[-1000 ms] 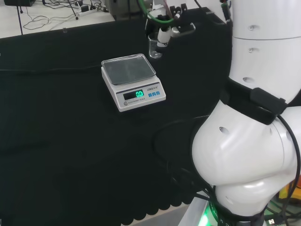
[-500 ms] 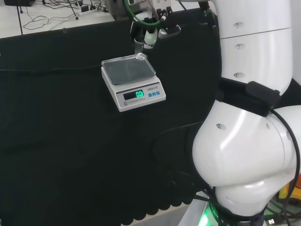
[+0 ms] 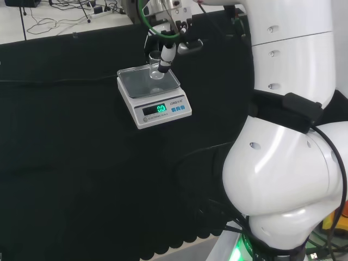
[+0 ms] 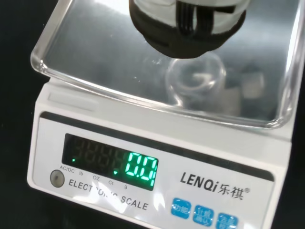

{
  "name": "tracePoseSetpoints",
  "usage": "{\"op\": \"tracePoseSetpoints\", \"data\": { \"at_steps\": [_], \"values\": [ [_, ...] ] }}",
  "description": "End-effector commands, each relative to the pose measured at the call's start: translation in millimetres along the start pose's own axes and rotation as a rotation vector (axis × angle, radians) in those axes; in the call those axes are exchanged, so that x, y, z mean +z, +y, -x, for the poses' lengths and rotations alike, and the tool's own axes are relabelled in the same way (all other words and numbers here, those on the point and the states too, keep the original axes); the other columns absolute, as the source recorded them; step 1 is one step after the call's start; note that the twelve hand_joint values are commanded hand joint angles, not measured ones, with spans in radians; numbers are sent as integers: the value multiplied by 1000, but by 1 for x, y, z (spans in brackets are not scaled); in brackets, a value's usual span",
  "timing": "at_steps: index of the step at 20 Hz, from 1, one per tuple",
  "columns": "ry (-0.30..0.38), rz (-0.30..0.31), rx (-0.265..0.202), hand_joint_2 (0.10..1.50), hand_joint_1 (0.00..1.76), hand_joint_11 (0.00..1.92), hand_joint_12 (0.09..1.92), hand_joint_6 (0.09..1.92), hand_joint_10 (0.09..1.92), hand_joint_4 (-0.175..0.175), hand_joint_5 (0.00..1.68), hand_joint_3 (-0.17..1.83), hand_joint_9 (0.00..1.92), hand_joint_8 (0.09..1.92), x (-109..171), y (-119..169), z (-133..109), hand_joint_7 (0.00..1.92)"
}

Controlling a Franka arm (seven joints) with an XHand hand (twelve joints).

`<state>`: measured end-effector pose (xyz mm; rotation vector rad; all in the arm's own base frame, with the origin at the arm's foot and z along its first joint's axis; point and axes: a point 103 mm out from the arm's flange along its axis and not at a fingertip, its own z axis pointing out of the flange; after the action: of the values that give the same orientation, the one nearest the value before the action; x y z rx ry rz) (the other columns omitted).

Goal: Put the beaker on the electronic balance.

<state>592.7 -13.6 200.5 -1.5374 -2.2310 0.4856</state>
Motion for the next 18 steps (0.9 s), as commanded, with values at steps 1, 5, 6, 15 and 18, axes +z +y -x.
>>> {"op": "tracePoseSetpoints", "data": {
  "at_steps": [1,5,6,15,18],
  "values": [
    [11,-13,-15,1106,1499,849,1245,1145,1051,-175,871,0,1114,1131,14,12,-5,756],
    [14,-17,-16,1106,1500,849,1245,1144,1049,-175,871,0,1116,1130,18,15,-4,757],
    [13,-19,-16,1106,1500,849,1244,1144,1049,-175,871,0,1116,1129,19,16,-4,757],
    [20,-33,-21,1105,1500,849,1240,1142,1049,-175,873,0,1118,1128,22,17,-3,759],
    [16,-40,-22,1108,1499,881,1184,1151,1103,-175,865,1,1086,1163,20,18,-4,738]
  ]
}}
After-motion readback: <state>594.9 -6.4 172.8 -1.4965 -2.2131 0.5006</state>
